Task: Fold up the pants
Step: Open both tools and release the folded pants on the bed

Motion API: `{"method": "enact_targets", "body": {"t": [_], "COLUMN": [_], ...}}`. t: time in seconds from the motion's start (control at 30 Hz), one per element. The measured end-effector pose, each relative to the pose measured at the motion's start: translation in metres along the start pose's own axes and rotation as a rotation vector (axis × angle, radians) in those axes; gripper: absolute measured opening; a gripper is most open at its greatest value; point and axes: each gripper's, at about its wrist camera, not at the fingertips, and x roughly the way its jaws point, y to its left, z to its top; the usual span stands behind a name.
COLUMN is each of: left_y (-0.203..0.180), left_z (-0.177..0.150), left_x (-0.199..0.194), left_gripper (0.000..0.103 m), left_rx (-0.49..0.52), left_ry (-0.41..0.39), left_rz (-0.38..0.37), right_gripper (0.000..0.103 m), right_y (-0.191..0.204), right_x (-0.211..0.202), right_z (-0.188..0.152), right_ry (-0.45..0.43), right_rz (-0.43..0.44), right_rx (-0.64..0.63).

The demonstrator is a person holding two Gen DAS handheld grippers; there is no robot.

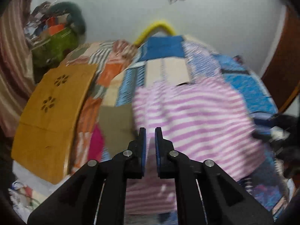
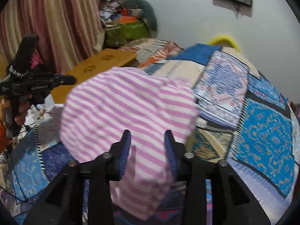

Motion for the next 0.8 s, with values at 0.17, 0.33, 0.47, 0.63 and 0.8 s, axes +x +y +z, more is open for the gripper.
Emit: {"method": "enact_targets", "body": {"t": [0.17, 0.33, 0.47, 0.63, 0.8], "left_y": [-0.034, -0.033, -0.025, -0.011, 0.002], "left_z": [-0.011, -0.033, -0.038, -0.054, -0.075], "left_x": [0.033, 0.046, 0.035, 0.012, -0.033], "left_gripper": [0.016, 0.02, 0.021, 0.023, 0.023], "left_rx": [0.081, 0.166, 0.149, 0.139, 0.115], "left_ry": [0.076, 0.087, 0.111, 0.136, 0.141], "left_rz": [0.006, 0.045, 0.034, 0.13, 0.165], "right_gripper": [0.035, 0.035, 0.035, 0.035, 0.035], "right_y": [0.023, 0.018, 0.013, 0.0, -0.002], "right_x": [0.042, 0.047, 0.033, 0.009, -0.031], "right_z": [-0.006, -0.022, -0.034, -0.049, -0.06], "right_ry": [0.097, 0.12, 0.154, 0.201, 0.196], "right_rz": [0.009, 0.01, 0.004, -0.041, -0.103], "right_rx": [-0.076, -0.1, -0.118, -0.057, -0.035]}}
